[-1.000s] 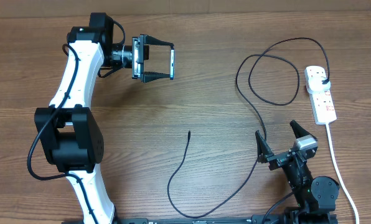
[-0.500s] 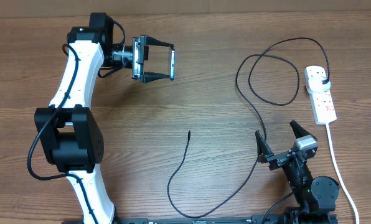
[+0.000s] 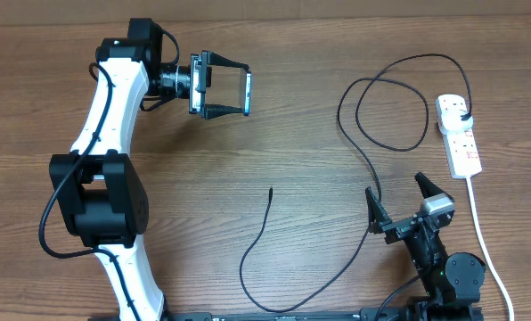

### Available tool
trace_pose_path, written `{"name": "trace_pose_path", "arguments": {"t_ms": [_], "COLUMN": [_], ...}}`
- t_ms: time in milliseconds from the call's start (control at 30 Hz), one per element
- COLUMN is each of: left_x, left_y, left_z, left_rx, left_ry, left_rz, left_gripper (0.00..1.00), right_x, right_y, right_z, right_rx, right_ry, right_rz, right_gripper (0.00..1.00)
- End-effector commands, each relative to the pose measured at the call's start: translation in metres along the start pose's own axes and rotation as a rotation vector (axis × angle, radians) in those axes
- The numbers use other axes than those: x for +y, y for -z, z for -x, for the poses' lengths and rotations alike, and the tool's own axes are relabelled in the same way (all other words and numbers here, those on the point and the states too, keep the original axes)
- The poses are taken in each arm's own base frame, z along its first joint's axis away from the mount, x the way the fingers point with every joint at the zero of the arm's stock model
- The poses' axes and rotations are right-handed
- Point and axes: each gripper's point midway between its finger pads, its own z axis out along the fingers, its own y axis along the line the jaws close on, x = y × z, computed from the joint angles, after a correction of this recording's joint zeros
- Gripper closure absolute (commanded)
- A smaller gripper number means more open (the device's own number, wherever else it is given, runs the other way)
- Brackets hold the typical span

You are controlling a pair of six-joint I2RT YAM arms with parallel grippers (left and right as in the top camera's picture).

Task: Plug charger to phone and switch on socket

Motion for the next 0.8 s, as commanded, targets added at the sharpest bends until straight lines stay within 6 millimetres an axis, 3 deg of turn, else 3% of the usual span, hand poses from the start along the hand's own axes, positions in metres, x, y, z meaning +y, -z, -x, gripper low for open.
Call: {"name": "trace_pose_path", "arguments": {"t_ms": [0,133,567,767], "left_x": [-0.009,-0.007,0.024,0.044], "left_y": [0.004,0.004,0.018,0.027], "left_z": [-0.007,-0.003,0.056,0.069], "left_rx": [-0.003,-0.022,-0.381,-0.492], "left_ry": [-0.029,-0.033,-0.029,0.019], "left_rz": [-0.013,-0.002,0.19,0.288], "left_gripper": [0.96,0.96,0.96,0.96], "right_x": [0.0,0.0,0.0,0.0], "right_y": [0.0,0.0,0.0,0.0], "right_z": [-0.002,-0.002,-0.002,-0.002], "right_rx": [-0.002,-0.002,-0.002,-0.002], "right_ry": [0.002,0.002,0.001,0.002], "right_rz": [-0.001,-0.001,-0.001,-0.001], "right_gripper": [0.0,0.0,0.0,0.0]}}
